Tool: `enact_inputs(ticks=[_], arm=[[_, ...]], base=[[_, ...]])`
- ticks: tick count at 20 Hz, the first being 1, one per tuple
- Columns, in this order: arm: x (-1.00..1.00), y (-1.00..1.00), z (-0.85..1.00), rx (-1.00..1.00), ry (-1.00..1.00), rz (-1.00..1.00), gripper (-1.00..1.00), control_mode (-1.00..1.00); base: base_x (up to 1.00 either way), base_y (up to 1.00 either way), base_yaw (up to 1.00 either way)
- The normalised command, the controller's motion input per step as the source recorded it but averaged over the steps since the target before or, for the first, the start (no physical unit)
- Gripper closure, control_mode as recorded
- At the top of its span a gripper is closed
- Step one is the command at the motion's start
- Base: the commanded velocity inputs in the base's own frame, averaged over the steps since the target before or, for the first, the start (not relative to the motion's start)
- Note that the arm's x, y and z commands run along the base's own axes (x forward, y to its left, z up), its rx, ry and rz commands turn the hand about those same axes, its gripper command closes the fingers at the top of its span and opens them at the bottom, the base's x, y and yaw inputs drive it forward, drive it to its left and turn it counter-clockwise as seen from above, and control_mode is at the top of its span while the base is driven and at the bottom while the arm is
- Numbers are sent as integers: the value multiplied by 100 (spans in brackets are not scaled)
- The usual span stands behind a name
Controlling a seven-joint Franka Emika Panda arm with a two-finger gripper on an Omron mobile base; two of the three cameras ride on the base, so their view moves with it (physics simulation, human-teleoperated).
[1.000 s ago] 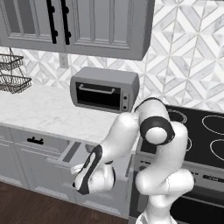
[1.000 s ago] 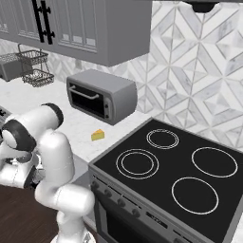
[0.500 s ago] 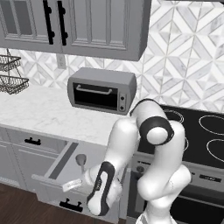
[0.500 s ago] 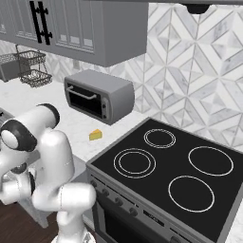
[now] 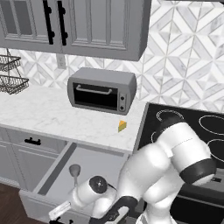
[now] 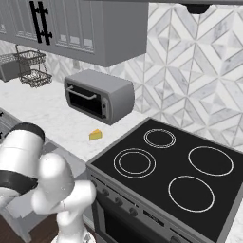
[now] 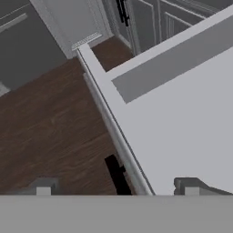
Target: Pick the measuring cup from the drawer and place it on the counter.
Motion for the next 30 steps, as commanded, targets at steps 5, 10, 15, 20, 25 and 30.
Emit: enact_inputs(ticks=[5, 10, 15, 20, 25, 30], arm=[[-11, 52, 100, -28, 0, 0, -100, -100], [30, 4, 95, -25, 1, -4, -100, -100], [34, -68, 10, -16, 5, -12, -100, -100], [24, -63, -18, -5, 1, -16, -100, -100], [70, -45, -48, 0, 1, -13, -100, -100], [70, -12, -49, 0, 10, -17, -100, -100]], base=[[0, 0, 0], [0, 0, 0], [0, 0, 0], [0, 0, 0], [0, 0, 0], [0, 0, 0]])
